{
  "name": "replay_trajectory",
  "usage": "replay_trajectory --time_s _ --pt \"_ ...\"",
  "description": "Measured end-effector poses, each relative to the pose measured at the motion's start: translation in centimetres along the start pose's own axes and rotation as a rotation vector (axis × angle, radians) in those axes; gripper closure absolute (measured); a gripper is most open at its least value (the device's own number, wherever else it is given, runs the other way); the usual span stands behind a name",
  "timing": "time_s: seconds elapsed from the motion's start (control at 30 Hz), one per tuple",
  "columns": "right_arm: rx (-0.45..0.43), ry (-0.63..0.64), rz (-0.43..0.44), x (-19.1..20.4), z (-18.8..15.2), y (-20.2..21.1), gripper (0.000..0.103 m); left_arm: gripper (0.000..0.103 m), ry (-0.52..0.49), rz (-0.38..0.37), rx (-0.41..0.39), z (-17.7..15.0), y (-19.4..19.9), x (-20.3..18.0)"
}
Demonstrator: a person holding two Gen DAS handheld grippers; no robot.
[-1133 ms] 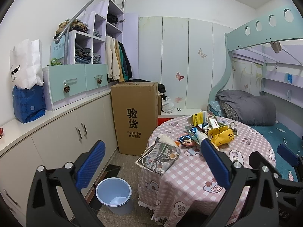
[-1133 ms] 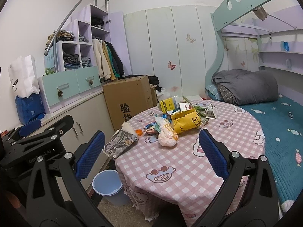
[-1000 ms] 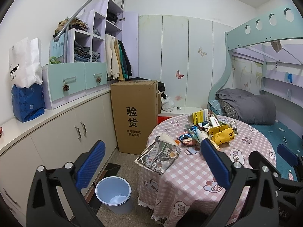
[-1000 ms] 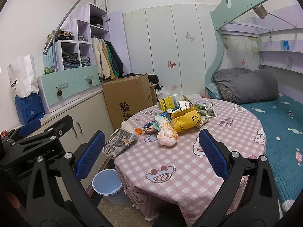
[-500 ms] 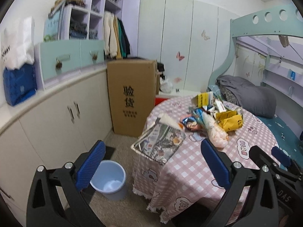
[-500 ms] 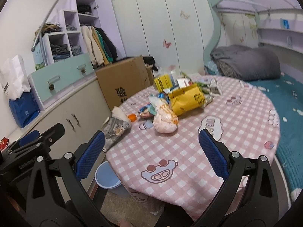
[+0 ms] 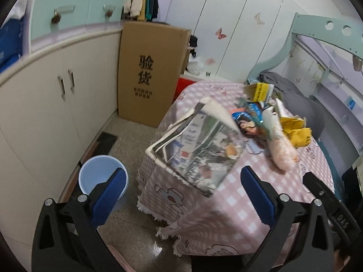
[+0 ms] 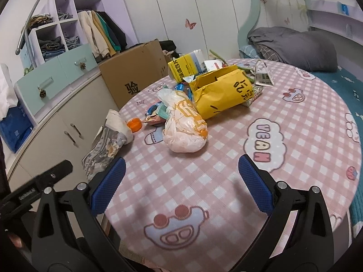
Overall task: Collect trash
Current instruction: 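Grasp the white plastic bag with the right tool while the left tool grasps the newspaper, then carry the white bag to the blue wastebasket and open the right tool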
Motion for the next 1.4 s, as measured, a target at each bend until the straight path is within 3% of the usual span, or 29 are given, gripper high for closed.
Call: replay_trajectory --time_s 0.33,0.43,0.53,0.63,0.77,0.93,1.0,1.07,1.1,1.4 --pt "0.041 0.041 0.006 1.6 0.1 -3.2 0.006 0.004 0.194 -0.058 0.060 -0.8 -5.3 2.4" --pt "0.050 0.070 -0.015 1.8 0.5 -4.2 0.006 0.004 0.270 -0.125 0.045 -0.6 -6.7 2.6" --pt "0.061 0.087 -0.032 2.1 1.2 -5.2 0.006 0.005 0.301 -0.168 0.043 -0.2 -7.7 2.5" --pt "0.070 0.126 -0.084 1.9 1.8 -6.0 0.006 0.008 0.275 -0.154 0.014 0.4 -7.6 2.2" --pt "0.103 0.129 -0.127 1.2 2.7 -7.7 0.006 0.042 0.241 -0.146 0.018 0.7 -7.6 1.8" --pt "0.165 0.121 -0.128 1.4 2.6 -9.0 0.007 0.064 0.236 -0.185 0.022 0.8 -7.2 1.5" --pt "0.168 0.115 -0.123 1.6 2.4 -9.2 0.019 0.075 0.225 -0.198 0.000 1.0 -6.5 1.2" --pt "0.165 0.112 -0.127 1.6 2.2 -9.1 0.047 0.080 0.215 -0.210 -0.034 1.4 -5.5 0.8" --pt "0.163 0.110 -0.134 1.5 2.0 -8.9 0.054 0.083 0.208 -0.215 -0.051 1.5 -5.0 0.6" --pt "0.086 0.067 -0.031 1.9 1.6 -5.1 0.064 0.096 0.158 -0.320 -0.160 2.0 -0.2 -2.5"
Point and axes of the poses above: each gripper's, at about its wrist camera, not at the fingertips, and y roughly against the way its jaws point, x to its left, z to its top, the point moved 5 cm from there along -y, roughly the way its jaws point, and after that the axes turned 6 degrees about -x, right-handed, at the moved point
